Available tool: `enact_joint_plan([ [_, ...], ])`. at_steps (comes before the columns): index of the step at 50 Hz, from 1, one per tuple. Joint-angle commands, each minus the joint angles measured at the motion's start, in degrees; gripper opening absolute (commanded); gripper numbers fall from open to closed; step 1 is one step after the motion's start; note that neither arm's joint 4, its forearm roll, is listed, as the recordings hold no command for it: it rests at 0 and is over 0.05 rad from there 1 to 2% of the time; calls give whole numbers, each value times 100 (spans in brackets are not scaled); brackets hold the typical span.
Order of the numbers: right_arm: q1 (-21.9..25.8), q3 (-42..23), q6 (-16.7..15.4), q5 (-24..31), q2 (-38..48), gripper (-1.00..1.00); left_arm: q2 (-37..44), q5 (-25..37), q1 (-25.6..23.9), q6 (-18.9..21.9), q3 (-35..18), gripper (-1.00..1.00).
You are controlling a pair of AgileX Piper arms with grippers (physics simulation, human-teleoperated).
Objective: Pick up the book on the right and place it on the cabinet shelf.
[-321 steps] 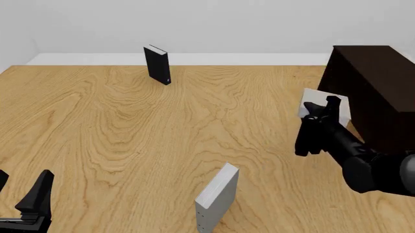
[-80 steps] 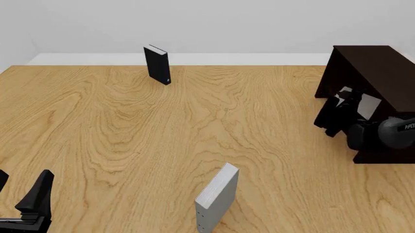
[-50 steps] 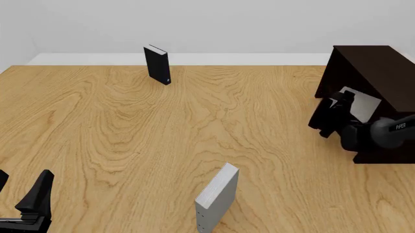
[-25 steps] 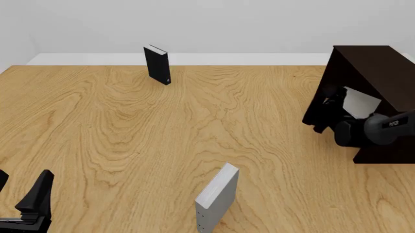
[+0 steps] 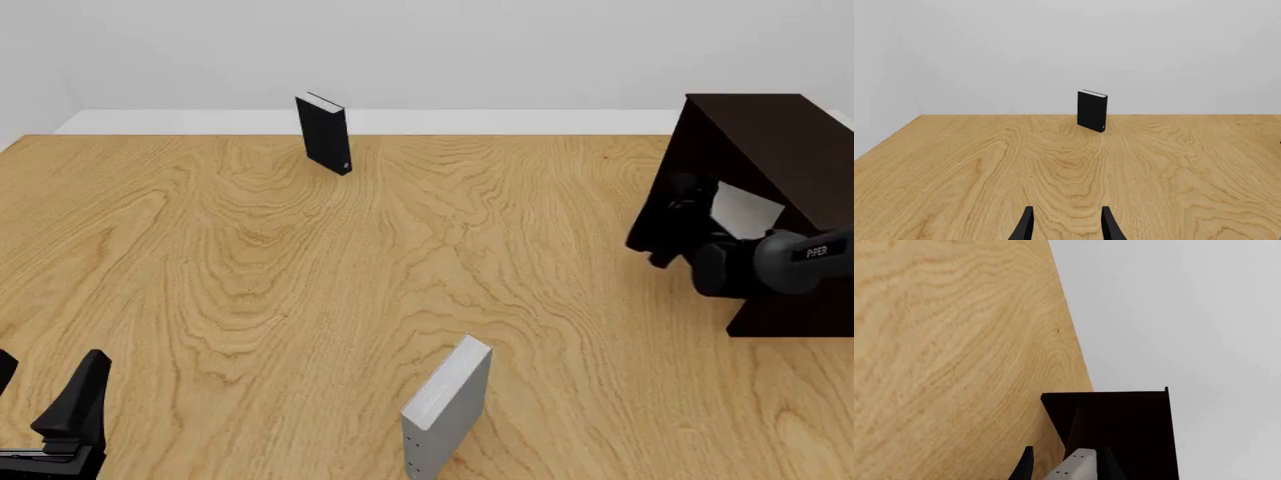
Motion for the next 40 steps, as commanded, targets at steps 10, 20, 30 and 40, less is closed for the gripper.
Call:
enact_joint_plan([
  [10,-168,190,-88,-233,-127,100,0,-1,0,0,0,100],
  [20,-205,250,-97,-342,-181,100,0,1,0,0,0,100],
  [30,-155,244,-72,-376,-191,100,0,-1,1,0,0,100],
  [40,-142,249,-50,-414,-227,100,0,0,-1,-1,0,100],
])
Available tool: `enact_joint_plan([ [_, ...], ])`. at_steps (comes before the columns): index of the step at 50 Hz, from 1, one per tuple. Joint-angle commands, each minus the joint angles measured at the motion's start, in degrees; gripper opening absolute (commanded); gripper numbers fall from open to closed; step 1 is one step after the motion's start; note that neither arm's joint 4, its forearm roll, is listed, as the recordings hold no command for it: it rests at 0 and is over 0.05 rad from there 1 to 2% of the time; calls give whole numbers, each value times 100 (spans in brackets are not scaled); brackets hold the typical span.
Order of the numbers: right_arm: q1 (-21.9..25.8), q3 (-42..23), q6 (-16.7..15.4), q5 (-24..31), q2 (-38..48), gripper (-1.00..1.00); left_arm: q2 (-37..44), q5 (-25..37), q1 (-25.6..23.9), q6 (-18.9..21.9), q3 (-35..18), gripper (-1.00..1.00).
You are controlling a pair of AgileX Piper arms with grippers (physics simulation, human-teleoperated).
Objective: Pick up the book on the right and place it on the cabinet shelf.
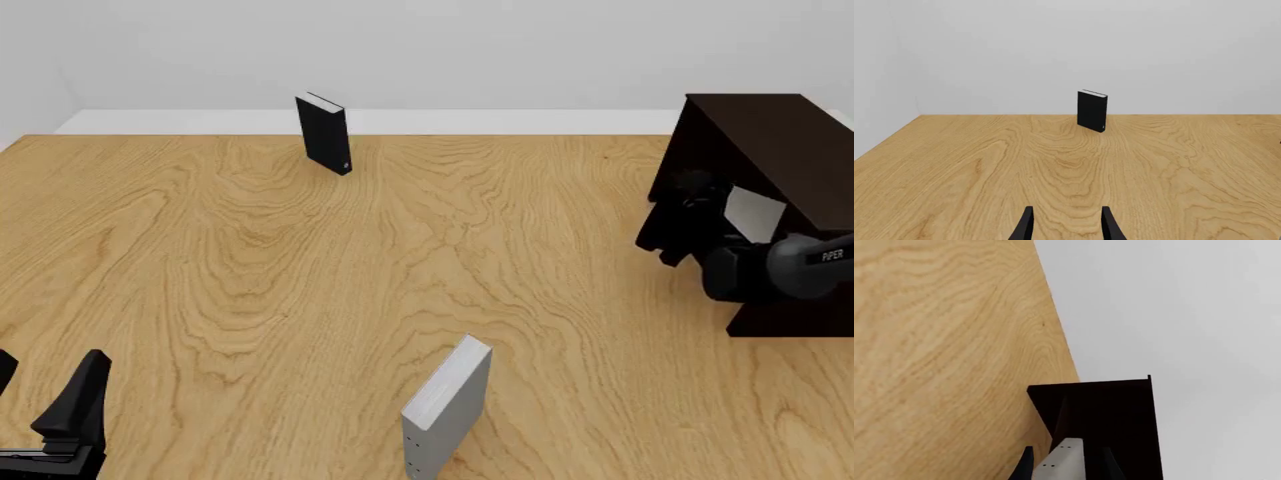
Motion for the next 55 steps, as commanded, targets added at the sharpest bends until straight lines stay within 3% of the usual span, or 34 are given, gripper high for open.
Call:
enact_joint_plan([
  [1,-25,23,-5,-89,-37,100,0,-1,-1,-2,0,100],
  [55,-710,621,17,-277,-442,100,0,-2,-1,-3,2,100],
])
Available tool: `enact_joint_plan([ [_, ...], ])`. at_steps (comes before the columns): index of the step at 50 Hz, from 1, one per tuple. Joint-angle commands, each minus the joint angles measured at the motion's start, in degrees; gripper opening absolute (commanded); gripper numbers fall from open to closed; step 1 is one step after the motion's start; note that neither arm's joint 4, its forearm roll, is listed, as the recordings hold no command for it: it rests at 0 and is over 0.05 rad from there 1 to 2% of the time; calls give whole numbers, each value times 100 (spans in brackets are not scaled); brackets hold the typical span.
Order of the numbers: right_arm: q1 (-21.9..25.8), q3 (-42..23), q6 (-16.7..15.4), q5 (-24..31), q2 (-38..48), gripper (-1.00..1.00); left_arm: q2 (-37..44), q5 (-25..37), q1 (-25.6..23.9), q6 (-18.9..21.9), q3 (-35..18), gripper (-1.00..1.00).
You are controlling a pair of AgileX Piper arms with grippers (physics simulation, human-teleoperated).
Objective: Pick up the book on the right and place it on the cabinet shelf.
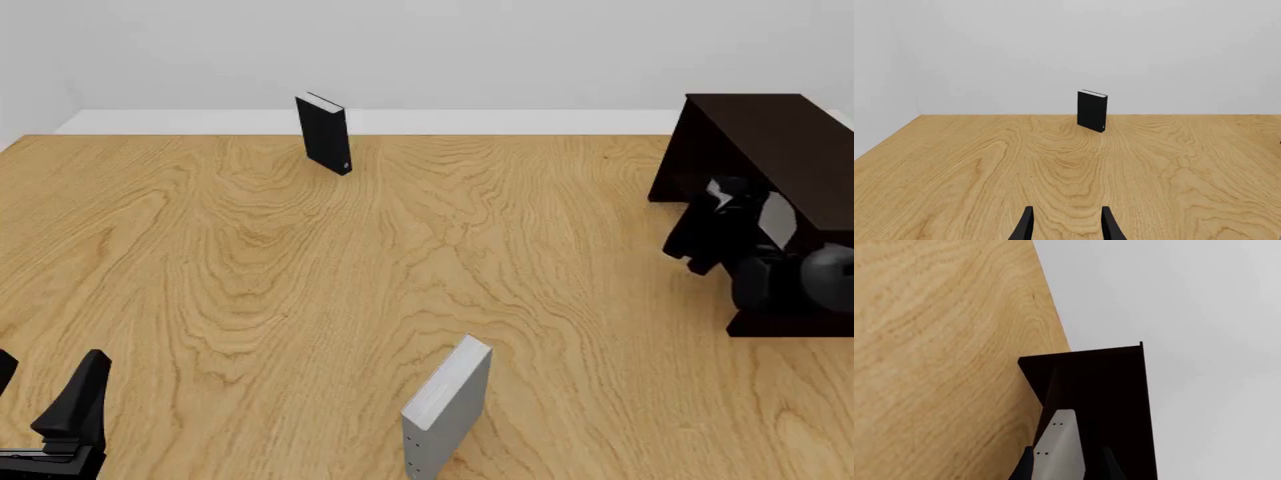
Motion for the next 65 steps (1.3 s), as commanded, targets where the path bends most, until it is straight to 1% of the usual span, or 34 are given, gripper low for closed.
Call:
enact_joint_plan([
  [1,-277,167,8,-85,-123,100,0,0,0,-1,0,100],
  [28,-596,514,47,-173,-198,100,0,-1,1,1,1,100],
  [33,-698,525,-5,-141,-159,100,0,0,0,2,0,100],
  [35,-806,545,-71,-156,-127,100,0,1,1,-3,0,100],
  [37,-783,505,-55,-98,-127,100,0,1,0,0,0,100],
  [39,-839,516,-133,-143,-118,100,0,0,1,0,0,100],
  [44,-918,521,-174,-106,-136,100,0,0,0,0,0,100],
  [45,-983,610,-377,-259,-61,100,0,-1,1,-2,0,100],
  [47,-956,568,-284,-176,-92,100,0,1,1,-4,0,100],
  [51,-1073,599,-294,-143,-123,100,0,1,1,-1,0,100],
  [59,-1003,539,-251,3,-160,100,0,0,-1,-1,0,100],
  [65,-723,353,-170,173,-293,100,0,1,1,-1,0,100],
])
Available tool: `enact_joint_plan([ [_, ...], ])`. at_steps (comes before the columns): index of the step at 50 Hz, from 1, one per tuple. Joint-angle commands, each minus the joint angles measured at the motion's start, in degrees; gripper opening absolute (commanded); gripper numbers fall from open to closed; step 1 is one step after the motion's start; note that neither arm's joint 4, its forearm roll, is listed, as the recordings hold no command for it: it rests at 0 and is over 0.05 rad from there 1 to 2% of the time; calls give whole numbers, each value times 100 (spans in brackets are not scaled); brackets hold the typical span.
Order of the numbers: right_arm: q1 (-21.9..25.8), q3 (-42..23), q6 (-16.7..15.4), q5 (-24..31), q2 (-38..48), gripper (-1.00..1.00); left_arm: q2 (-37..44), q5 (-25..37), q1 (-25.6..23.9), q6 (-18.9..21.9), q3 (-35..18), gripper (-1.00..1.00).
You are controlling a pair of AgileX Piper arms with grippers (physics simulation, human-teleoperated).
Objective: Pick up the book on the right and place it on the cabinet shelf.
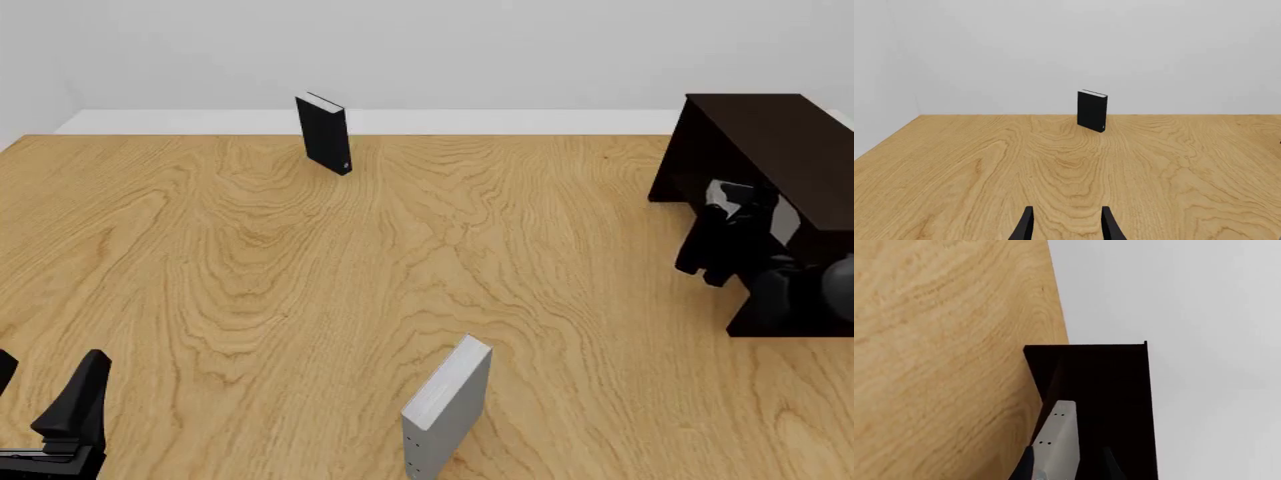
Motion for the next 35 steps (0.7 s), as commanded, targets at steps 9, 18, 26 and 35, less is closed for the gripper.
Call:
enact_joint_plan([
  [9,-190,-220,115,433,-103,100,0,0,0,-2,0,100],
  [18,15,-359,140,496,-56,100,0,0,0,1,0,100],
  [26,124,-468,166,527,44,100,0,0,-1,-1,0,100],
  [35,232,-628,211,601,140,100,0,0,0,0,0,100],
])
